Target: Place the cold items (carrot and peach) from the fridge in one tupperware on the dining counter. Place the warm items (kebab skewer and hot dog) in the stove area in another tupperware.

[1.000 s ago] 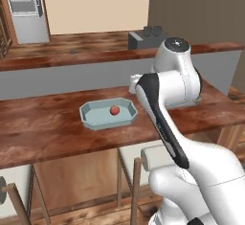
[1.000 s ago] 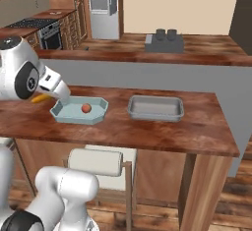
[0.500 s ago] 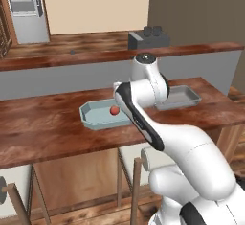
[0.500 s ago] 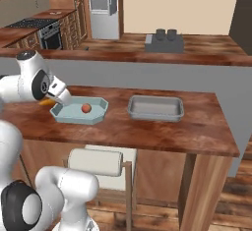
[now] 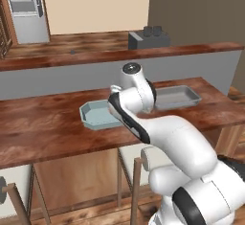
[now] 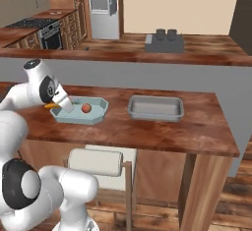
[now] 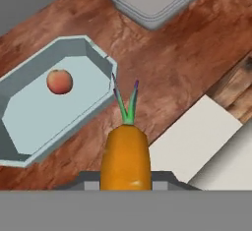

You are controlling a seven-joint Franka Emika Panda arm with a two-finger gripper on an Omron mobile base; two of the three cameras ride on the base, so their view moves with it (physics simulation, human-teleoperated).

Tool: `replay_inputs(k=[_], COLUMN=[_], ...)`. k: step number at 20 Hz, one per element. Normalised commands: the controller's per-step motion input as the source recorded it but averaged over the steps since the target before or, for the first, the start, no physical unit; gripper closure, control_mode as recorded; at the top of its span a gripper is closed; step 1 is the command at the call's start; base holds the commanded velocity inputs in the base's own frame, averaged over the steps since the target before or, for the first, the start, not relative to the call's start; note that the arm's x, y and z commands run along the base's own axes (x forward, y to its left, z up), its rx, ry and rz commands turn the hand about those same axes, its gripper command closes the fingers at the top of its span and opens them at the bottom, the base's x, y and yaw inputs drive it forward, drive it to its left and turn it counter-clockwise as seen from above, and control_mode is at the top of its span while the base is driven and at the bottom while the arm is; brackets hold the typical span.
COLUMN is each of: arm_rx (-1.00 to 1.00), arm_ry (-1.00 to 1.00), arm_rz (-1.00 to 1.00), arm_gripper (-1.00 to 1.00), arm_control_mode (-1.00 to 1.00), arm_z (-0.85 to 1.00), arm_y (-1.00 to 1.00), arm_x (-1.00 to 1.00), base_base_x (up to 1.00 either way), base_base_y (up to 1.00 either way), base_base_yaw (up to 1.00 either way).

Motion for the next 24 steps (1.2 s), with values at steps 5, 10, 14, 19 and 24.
replay_inputs(k=[5,10,14,19,24], arm_rx=[0.00,0.05,0.20,0.21,0.11], arm_ry=[0.21,0.21,0.00,-0.15,-0.19], arm_rz=[-0.28,-0.12,0.00,0.00,0.00], arm_gripper=[1.00,1.00,1.00,1.00,1.00], arm_control_mode=[-1.00,-1.00,-1.00,-1.00,-1.00], arm_z=[-0.08,-0.25,-0.43,-0.48,-0.56], arm_y=[0.22,0.27,0.02,0.00,0.12], arm_x=[0.60,0.56,0.25,0.12,0.09], base_base_x=[0.00,0.00,0.00,0.00,0.00], base_base_y=[0.00,0.00,0.00,0.00,0.00], base_base_yaw=[0.00,0.00,0.00,0.00,0.00])
